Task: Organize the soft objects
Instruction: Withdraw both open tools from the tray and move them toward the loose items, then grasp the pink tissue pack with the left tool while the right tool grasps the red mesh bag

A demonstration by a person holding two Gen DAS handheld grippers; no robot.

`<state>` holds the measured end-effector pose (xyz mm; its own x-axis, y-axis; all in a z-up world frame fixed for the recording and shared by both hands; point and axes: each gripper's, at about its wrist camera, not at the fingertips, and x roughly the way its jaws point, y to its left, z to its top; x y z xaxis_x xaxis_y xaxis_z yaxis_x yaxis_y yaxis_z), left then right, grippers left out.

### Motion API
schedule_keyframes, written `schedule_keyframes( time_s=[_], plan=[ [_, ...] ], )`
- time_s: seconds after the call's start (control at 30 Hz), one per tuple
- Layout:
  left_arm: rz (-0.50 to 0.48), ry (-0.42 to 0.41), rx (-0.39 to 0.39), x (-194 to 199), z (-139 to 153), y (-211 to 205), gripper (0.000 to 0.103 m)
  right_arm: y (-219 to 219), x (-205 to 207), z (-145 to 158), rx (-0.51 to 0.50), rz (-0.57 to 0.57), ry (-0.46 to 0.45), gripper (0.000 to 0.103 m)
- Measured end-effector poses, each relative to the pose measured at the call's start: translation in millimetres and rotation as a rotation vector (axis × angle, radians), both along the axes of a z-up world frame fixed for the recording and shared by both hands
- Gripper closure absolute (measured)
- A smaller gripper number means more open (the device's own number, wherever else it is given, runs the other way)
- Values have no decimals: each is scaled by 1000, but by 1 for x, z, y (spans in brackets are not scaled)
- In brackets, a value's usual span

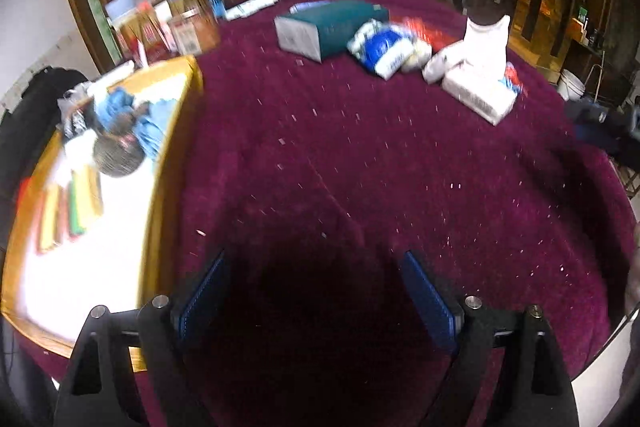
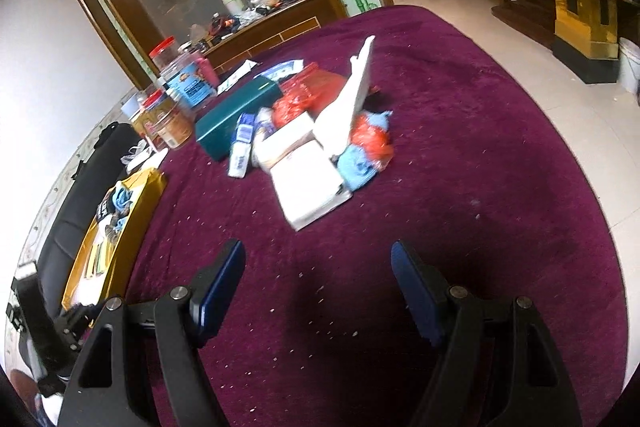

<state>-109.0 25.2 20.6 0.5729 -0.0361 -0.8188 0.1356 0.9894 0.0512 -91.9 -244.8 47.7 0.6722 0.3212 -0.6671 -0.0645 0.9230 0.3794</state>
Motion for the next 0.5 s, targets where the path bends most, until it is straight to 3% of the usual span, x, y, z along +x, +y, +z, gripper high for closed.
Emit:
schedule_keyframes(
  time_s=[0.17, 0.27, 0.33, 0.5],
  plan=[
    [-2, 29, -47, 1, -16, -1, 10, 3, 21, 5, -43, 4, 12, 28],
    [-16, 23, -82, 0, -20, 3, 0, 11, 44, 3, -66, 17, 38, 28],
    [-25, -19, -76, -7, -21, 1, 0, 17, 65, -1, -66, 25, 66, 28],
    [-36, -23, -85, -9, -20, 4, 0, 33, 109, -26, -62, 36, 166, 28]
  ],
)
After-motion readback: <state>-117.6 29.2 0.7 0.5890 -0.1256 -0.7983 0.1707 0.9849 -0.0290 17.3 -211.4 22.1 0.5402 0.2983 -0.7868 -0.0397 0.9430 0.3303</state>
